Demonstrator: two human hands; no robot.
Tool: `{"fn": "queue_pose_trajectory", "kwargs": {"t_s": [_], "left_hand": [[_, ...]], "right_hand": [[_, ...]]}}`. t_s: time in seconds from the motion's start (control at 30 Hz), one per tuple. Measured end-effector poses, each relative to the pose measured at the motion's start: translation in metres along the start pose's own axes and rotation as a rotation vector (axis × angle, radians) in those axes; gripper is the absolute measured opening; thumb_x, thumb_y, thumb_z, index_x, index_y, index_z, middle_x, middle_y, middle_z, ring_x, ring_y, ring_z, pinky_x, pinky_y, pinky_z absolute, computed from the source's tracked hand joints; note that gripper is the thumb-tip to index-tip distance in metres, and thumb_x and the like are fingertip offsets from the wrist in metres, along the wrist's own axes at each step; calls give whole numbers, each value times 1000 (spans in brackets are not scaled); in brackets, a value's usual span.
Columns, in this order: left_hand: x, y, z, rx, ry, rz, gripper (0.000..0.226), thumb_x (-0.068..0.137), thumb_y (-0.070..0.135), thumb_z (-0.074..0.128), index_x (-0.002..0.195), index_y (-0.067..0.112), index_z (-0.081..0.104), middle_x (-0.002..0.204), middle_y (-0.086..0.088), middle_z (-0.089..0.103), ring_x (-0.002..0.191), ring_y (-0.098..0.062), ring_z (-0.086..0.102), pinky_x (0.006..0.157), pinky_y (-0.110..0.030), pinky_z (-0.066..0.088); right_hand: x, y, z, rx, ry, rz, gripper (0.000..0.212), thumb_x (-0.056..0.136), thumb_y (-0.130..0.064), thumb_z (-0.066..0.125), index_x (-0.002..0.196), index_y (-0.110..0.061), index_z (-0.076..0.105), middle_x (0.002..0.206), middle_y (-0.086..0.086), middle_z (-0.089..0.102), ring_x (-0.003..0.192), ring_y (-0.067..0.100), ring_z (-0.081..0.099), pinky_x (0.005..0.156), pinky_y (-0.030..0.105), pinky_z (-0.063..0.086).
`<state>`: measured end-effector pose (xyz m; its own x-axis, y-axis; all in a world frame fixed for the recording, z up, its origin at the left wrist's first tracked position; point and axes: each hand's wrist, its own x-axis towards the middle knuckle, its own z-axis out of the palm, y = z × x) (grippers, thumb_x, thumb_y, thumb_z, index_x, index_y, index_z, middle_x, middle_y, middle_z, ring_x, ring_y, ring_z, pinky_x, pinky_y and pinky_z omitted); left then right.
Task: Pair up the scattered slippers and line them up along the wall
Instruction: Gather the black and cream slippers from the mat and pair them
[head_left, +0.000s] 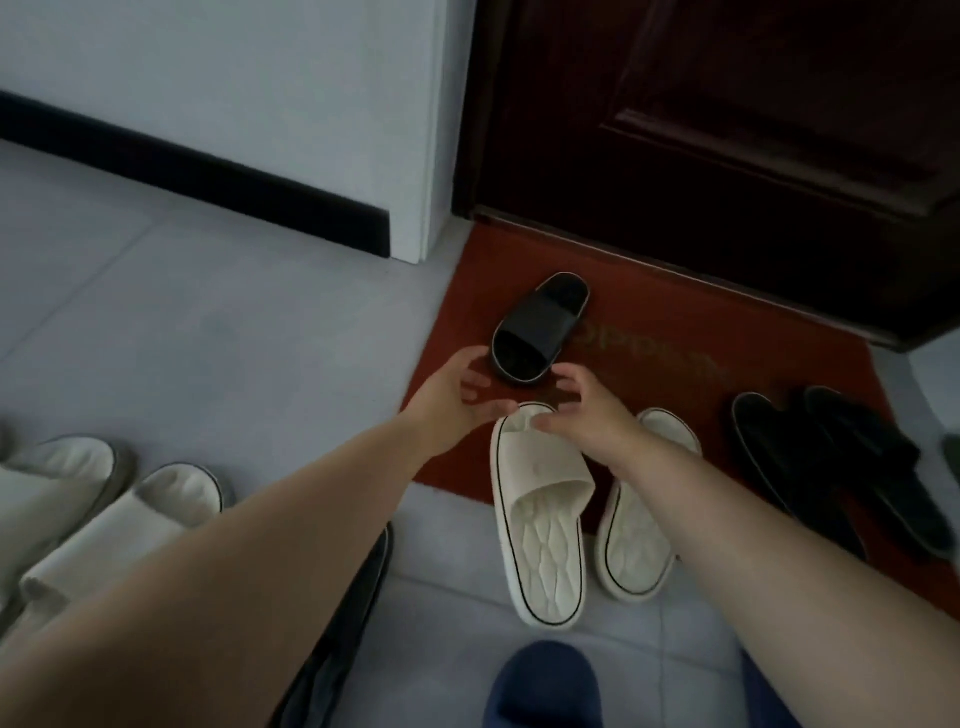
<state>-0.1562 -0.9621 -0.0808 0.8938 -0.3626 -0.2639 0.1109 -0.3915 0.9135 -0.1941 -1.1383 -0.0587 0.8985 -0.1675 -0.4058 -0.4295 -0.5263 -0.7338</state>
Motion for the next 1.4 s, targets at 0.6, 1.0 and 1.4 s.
{"fn": "queue_pose_trajectory", "kwargs": {"t_s": [0.6, 1.0, 1.4], "left_hand": [[-44, -12, 23, -164, 162, -275, 72, 74, 26, 73, 135, 23, 35, 117, -2, 57, 107, -18, 58, 89, -32, 50], [-90, -17, -6, -70, 309, -73, 79, 69, 9, 77, 134, 19, 33, 121, 0, 46, 104, -16, 54, 75, -17, 49], [-150, -40, -79, 139, -38, 152, 69, 59, 7, 83, 114, 33, 51, 100, 6, 55, 91, -13, 56, 85, -16, 46]], "right_hand": [[118, 8, -7, -597, 100, -145, 88, 71, -34, 76, 141, -19, 26, 144, 15, 32, 133, 40, 24, 108, 49, 27], [-4, -48, 45, -309, -5, -663, 64, 73, -17, 73, 128, -28, 43, 125, 4, 56, 118, 23, 43, 89, 28, 32], [-127, -69, 63, -53, -100, -148, 45, 75, -21, 74, 116, -15, 55, 105, 2, 63, 95, 14, 60, 78, 23, 45]]}}
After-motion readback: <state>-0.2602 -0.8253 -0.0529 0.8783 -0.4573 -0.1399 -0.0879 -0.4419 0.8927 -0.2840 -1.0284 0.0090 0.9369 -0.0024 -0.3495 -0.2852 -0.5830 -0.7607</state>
